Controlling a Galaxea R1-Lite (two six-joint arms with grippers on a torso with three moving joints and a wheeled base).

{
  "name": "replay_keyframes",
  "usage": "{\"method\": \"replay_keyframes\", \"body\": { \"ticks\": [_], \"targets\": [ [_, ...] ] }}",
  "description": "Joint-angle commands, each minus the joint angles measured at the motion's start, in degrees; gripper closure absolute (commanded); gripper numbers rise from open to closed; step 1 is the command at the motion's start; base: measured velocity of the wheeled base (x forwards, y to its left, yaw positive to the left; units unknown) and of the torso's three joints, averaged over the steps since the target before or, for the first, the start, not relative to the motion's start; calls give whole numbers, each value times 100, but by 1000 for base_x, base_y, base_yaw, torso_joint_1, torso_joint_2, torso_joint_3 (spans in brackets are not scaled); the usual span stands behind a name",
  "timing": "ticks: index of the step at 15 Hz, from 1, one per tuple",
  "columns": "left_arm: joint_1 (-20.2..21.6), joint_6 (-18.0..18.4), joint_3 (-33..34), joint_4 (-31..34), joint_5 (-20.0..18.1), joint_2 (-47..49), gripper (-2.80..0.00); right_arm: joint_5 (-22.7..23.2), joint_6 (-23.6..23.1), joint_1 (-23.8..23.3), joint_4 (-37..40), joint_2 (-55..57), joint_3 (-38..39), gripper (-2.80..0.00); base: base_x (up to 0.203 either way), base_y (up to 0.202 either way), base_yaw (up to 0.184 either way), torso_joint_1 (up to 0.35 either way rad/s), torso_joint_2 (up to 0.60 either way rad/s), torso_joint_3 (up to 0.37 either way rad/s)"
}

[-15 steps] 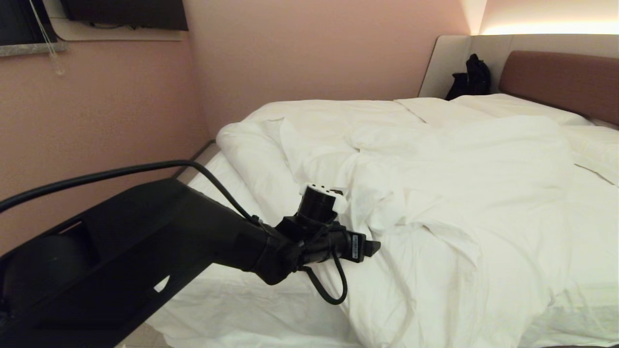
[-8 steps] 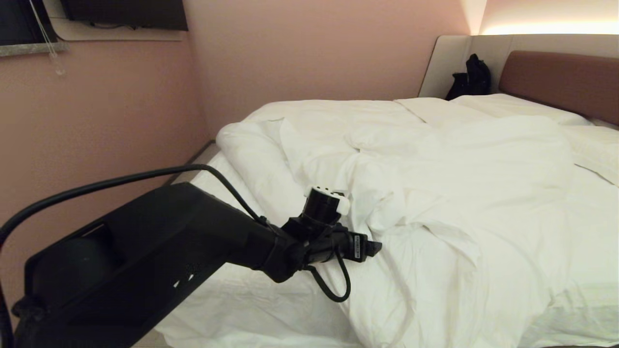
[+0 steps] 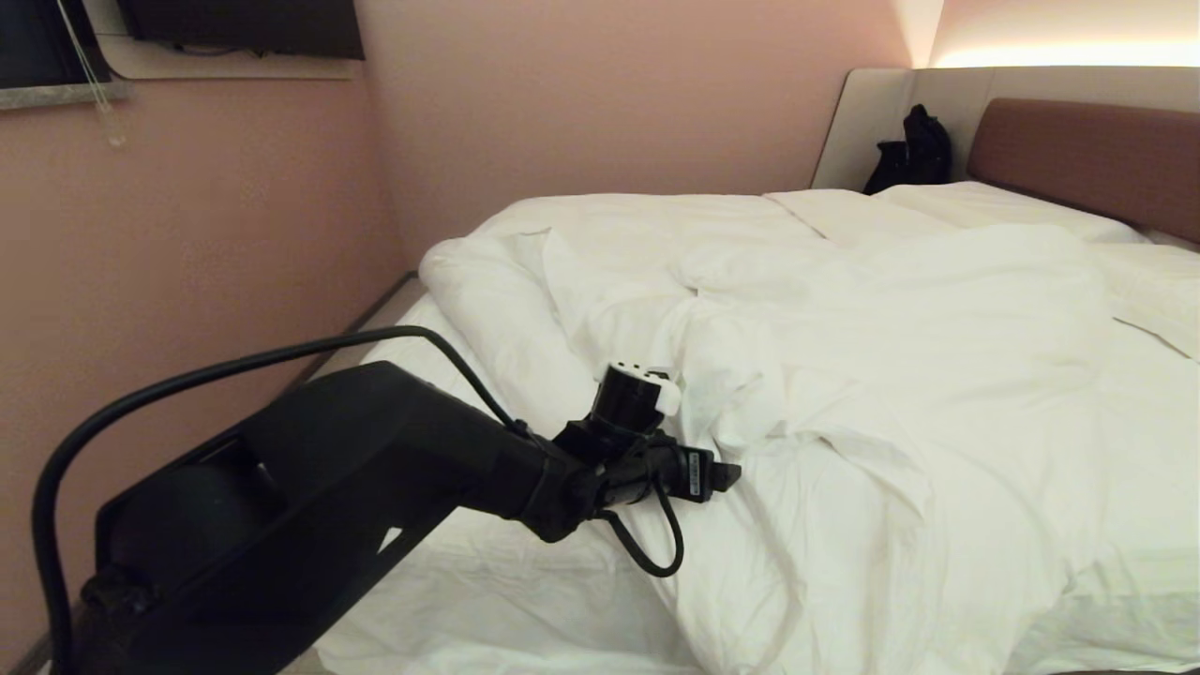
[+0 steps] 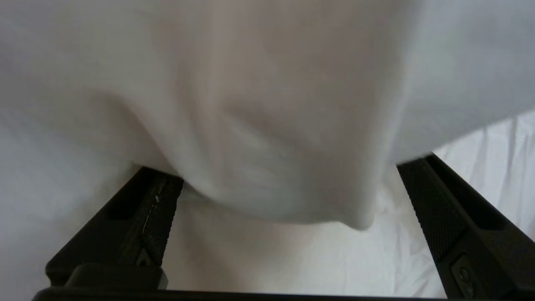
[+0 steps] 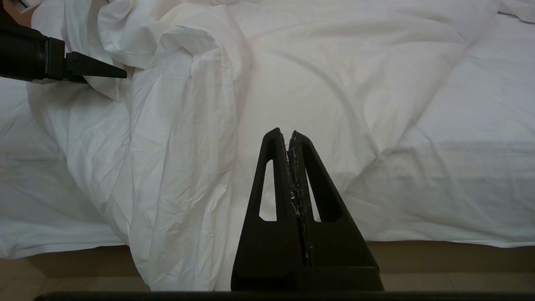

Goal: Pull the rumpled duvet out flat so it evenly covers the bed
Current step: Hold the folded corner of the quilt, then flatten the corners of the folded blanket

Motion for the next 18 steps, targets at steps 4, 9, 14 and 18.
{"method": "replay_keyframes", "body": {
  "ticks": [4, 9, 14, 18],
  "targets": [
    [20, -18, -113, -36, -3, 148, -280, 1, 0, 0, -3, 7, 0, 0, 0, 0, 0, 0, 0, 0],
    [53, -16, -65, -85, 5, 68, 0, 1, 0, 0, -3, 7, 0, 0, 0, 0, 0, 0, 0, 0],
    [82, -25, -26, -86, 5, 37, 0, 1, 0, 0, -3, 7, 0, 0, 0, 0, 0, 0, 0, 0],
    [130, -17, 104, -89, 14, -107, 0, -7, 0, 0, -3, 7, 0, 0, 0, 0, 0, 0, 0, 0]
  ]
}}
